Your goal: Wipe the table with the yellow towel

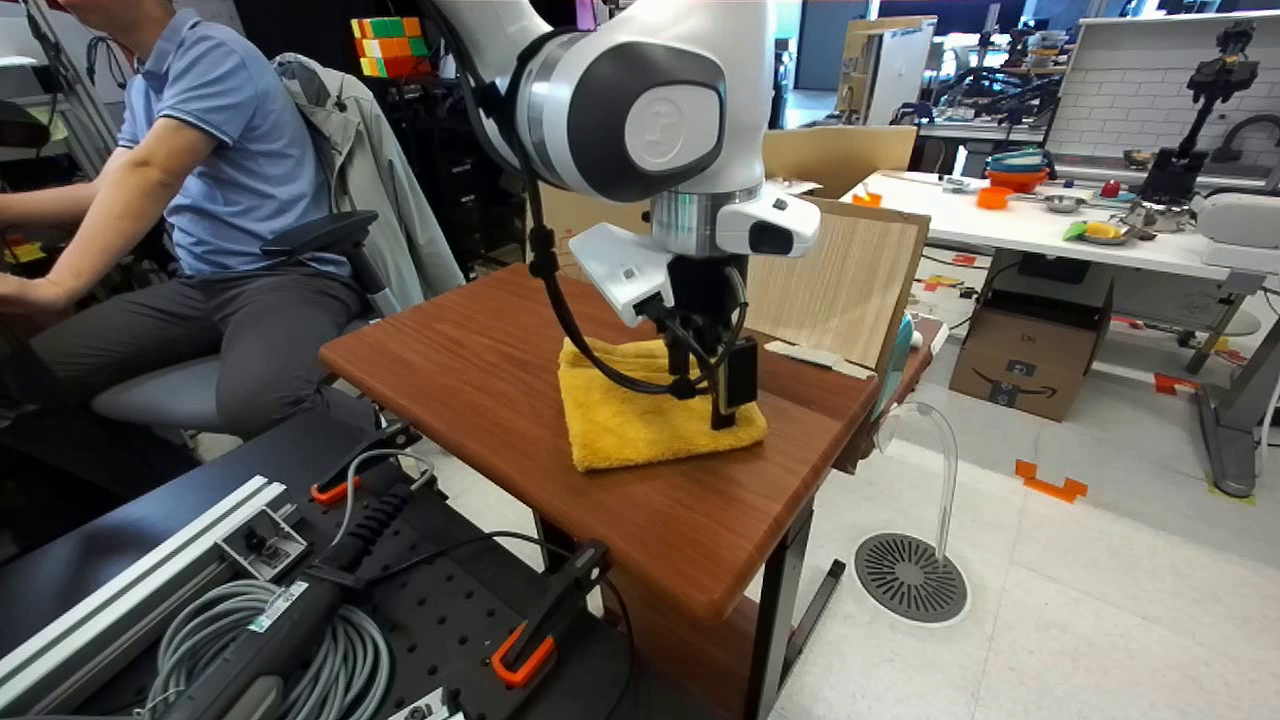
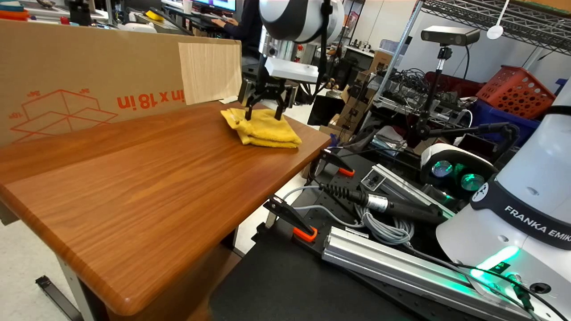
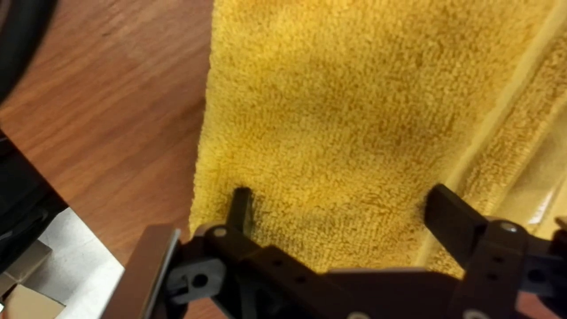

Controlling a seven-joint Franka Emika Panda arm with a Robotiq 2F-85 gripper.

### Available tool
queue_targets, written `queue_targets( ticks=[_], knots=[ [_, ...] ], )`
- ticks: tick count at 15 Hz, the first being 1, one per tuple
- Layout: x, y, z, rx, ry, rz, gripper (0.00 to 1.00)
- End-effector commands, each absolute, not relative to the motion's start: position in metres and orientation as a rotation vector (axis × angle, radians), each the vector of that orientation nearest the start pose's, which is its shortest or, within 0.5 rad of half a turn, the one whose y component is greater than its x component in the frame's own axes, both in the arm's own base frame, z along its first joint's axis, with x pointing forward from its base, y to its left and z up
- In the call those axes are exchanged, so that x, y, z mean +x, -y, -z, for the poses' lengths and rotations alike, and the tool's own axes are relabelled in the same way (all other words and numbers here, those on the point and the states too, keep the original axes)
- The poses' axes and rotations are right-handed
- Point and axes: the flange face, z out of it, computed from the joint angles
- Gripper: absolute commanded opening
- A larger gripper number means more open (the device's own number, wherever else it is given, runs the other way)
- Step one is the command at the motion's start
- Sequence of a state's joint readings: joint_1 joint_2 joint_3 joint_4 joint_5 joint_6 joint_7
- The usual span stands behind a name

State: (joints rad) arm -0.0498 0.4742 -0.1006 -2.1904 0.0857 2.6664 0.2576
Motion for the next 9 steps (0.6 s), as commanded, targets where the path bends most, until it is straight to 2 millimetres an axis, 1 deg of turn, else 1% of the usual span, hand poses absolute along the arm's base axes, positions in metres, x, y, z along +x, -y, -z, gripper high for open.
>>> queue_targets(
  ticks=[1, 5, 7, 9],
  knots=[
    [0.527, 0.075, -0.156, -3.165, -0.587, -0.124, 1.0],
    [0.514, 0.065, -0.142, -3.318, -0.42, -0.239, 1.0],
    [0.505, 0.054, -0.136, -3.376, -0.319, -0.269, 1.0],
    [0.496, 0.037, -0.129, -3.426, -0.216, -0.283, 1.0]
  ],
)
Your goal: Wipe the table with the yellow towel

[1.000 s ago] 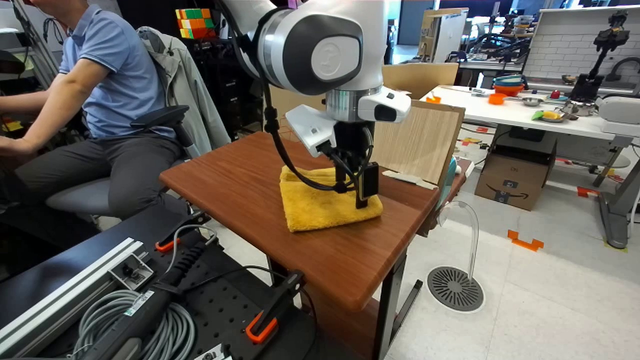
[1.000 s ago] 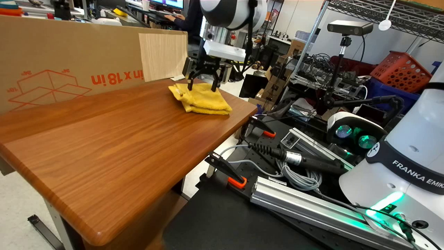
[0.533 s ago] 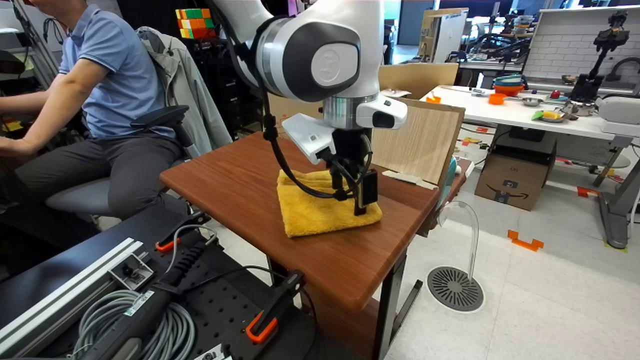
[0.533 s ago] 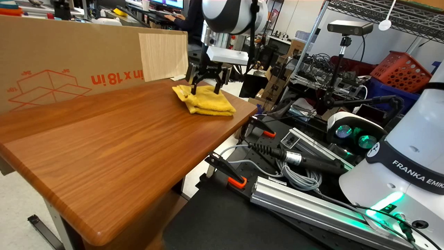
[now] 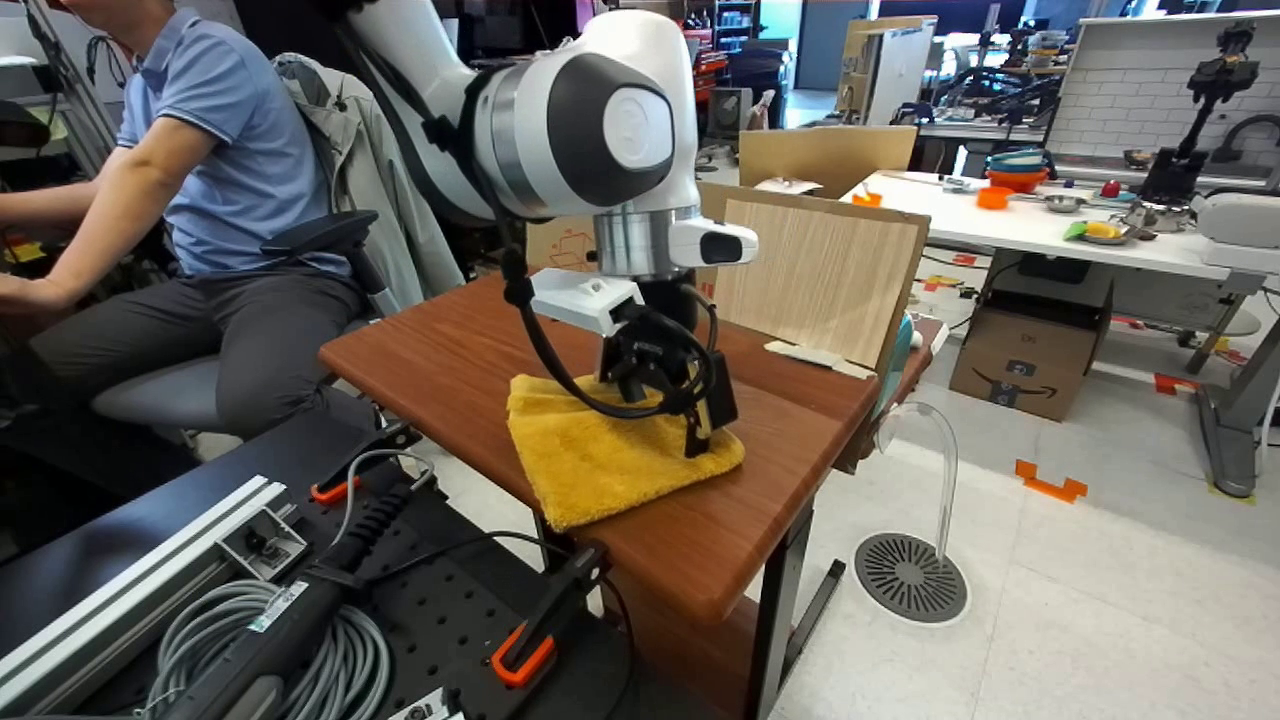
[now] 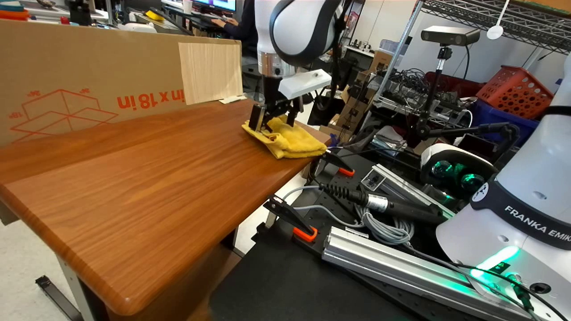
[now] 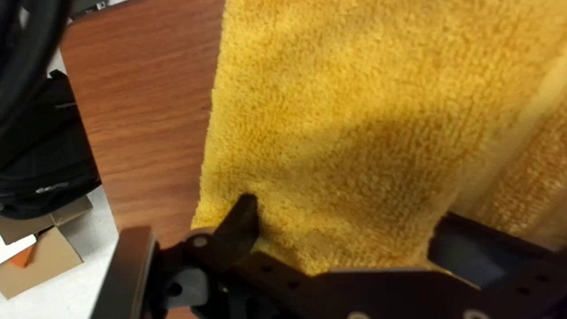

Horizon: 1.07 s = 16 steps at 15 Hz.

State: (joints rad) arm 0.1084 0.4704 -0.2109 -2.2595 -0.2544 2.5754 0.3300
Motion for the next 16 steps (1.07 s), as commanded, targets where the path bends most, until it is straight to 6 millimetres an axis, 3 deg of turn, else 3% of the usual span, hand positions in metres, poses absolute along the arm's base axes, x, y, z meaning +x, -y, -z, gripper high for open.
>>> queue_targets(
  ticks=[1, 8, 16],
  knots=[
    [0.494, 0.027, -0.127, -3.442, -0.174, -0.286, 1.0],
    [0.506, -0.058, -0.133, -3.404, -0.143, -0.197, 1.0],
    [0.517, -0.138, -0.122, -3.405, -0.259, -0.125, 1.0]
  ],
)
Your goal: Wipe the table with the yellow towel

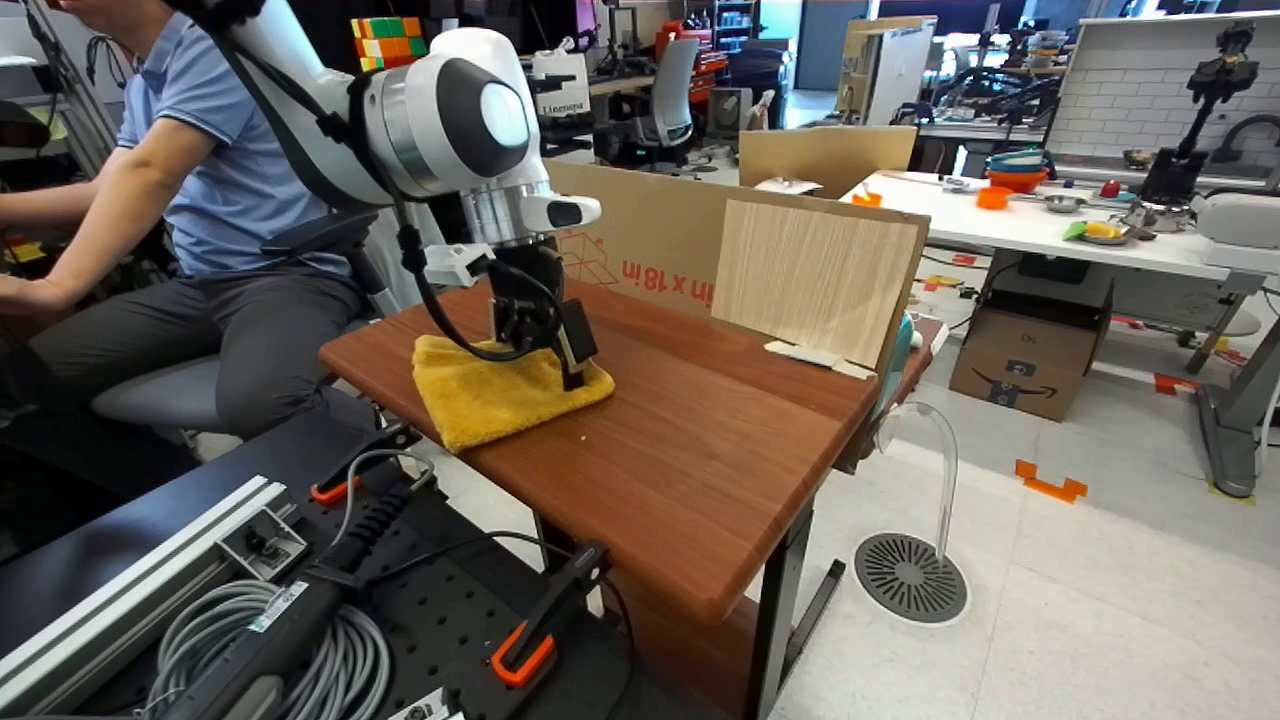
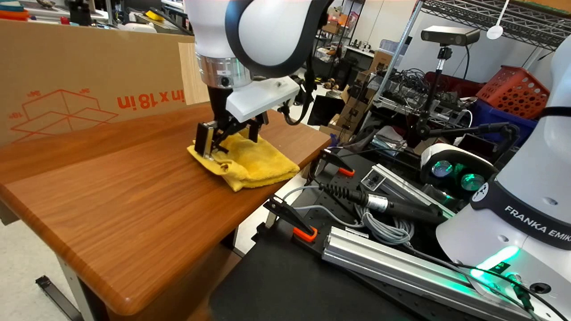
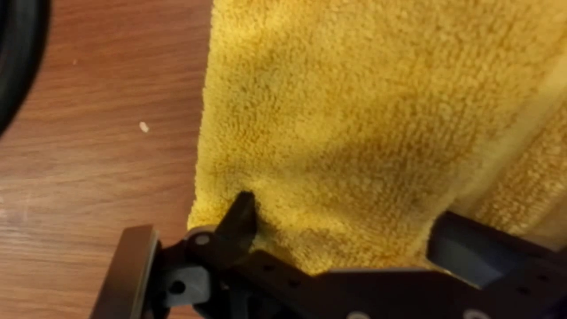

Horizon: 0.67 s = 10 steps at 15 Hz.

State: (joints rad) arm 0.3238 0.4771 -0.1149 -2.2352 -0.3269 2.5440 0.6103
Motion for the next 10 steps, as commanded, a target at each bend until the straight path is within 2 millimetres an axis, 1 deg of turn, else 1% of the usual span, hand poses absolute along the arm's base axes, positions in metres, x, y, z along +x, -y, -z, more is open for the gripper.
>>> queue_targets(
  ticks=[1, 3, 5, 8, 10],
  knots=[
    [0.52, -0.144, -0.12, -3.408, -0.282, -0.111, 1.0],
    [0.529, -0.157, -0.116, -3.417, -0.338, -0.071, 1.0],
    [0.538, -0.17, -0.117, -3.415, -0.395, -0.034, 1.0],
    [0.556, -0.197, -0.135, -3.374, -0.486, 0.014, 1.0],
    [0.575, -0.209, -0.15, -3.329, -0.554, 0.075, 1.0]
  ],
)
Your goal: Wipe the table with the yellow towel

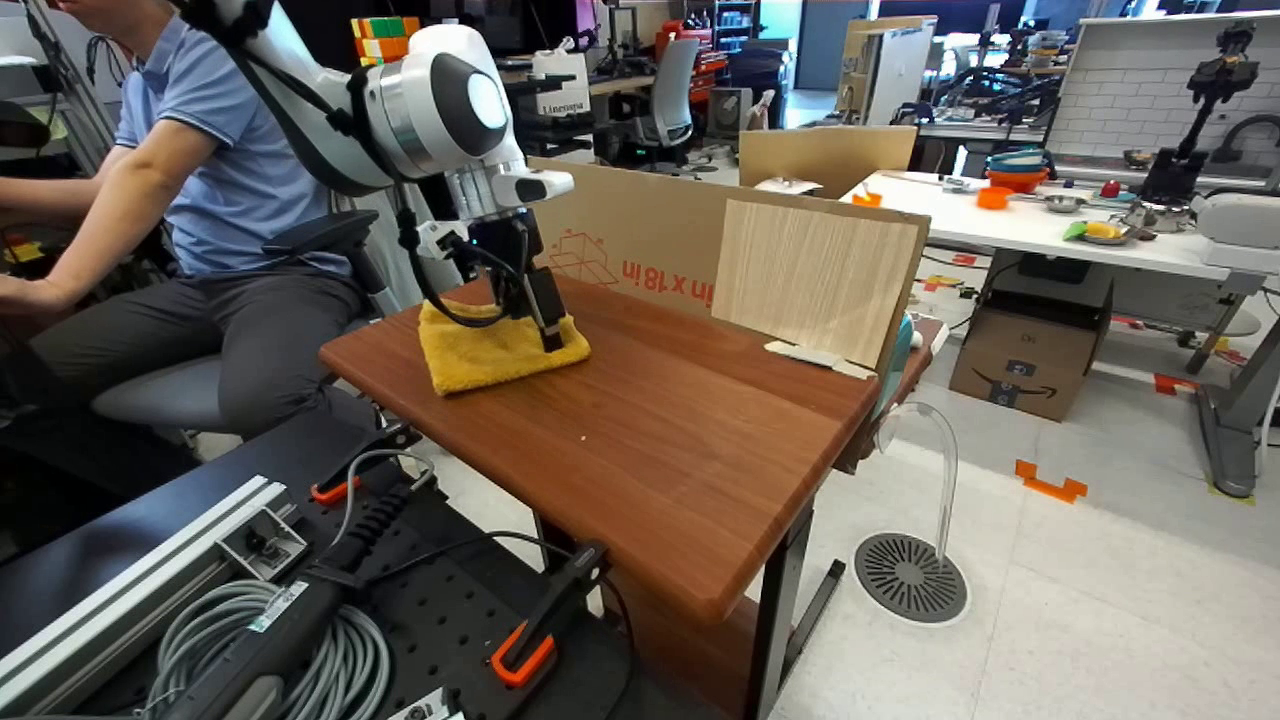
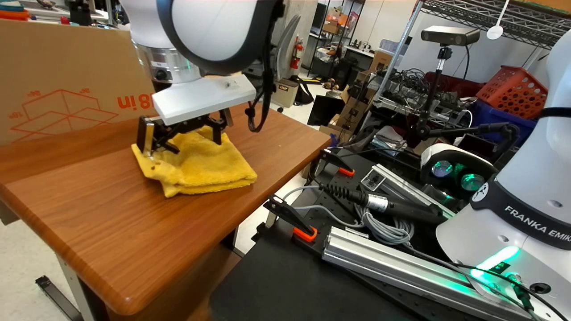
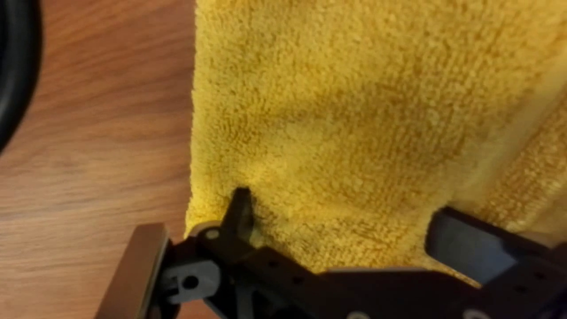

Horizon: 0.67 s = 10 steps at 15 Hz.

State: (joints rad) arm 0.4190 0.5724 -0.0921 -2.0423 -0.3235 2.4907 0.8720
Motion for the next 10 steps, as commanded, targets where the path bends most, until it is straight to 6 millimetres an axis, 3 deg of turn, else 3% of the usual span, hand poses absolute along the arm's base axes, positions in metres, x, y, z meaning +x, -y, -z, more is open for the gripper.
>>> queue_targets(
  ticks=[1, 4, 10],
  knots=[
    [0.587, -0.212, -0.157, -3.306, -0.596, 0.096, 1.0],
    [0.619, -0.199, -0.166, -3.25, -0.742, 0.095, 1.0],
    [0.662, -0.134, -0.147, -3.16, -1.039, -0.072, 1.0]
  ],
)
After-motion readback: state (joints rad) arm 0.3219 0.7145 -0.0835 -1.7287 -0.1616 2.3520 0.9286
